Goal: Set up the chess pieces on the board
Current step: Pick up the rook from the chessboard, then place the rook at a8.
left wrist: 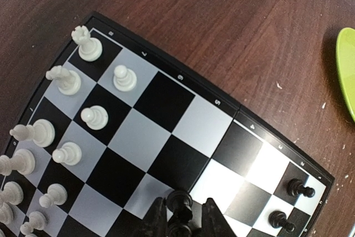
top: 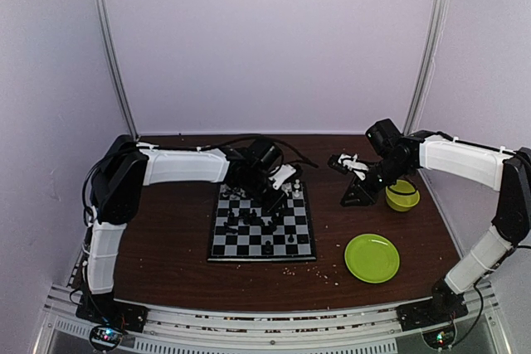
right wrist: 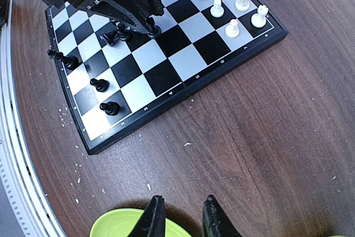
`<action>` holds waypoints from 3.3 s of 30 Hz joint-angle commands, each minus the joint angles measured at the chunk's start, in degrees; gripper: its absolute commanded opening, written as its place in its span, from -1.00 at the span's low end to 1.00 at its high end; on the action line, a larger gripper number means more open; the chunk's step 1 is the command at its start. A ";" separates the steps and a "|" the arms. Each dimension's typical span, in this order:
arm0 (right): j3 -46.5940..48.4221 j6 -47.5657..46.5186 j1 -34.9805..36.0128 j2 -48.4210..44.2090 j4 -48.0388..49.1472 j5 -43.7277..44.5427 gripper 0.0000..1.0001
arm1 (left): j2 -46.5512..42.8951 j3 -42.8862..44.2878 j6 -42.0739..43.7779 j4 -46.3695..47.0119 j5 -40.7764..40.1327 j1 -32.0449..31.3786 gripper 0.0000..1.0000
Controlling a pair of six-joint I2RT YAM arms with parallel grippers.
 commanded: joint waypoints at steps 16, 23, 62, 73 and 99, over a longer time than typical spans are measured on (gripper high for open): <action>1.46 -0.51 -0.34 0.37 -0.65 -0.62 -0.52 | 1.97 2.43 1.02 -0.62 0.93 0.12 -0.85; 1.45 -0.49 -0.35 0.41 -0.48 -0.06 -0.52 | -4.78 1.20 0.92 1.49 0.33 -0.97 -0.92; 2.13 0.79 -0.72 2.21 -0.47 3.97 -0.54 | -5.58 -7.71 3.20 7.71 8.05 -10.98 -0.92; 2.40 0.65 -0.69 2.87 -1.00 3.69 -0.54 | -2.64 -6.52 3.10 7.72 7.12 -11.09 -0.92; 2.62 0.31 -0.68 3.02 -1.48 2.99 -0.54 | -0.70 -5.26 3.49 5.95 7.78 -11.15 -0.85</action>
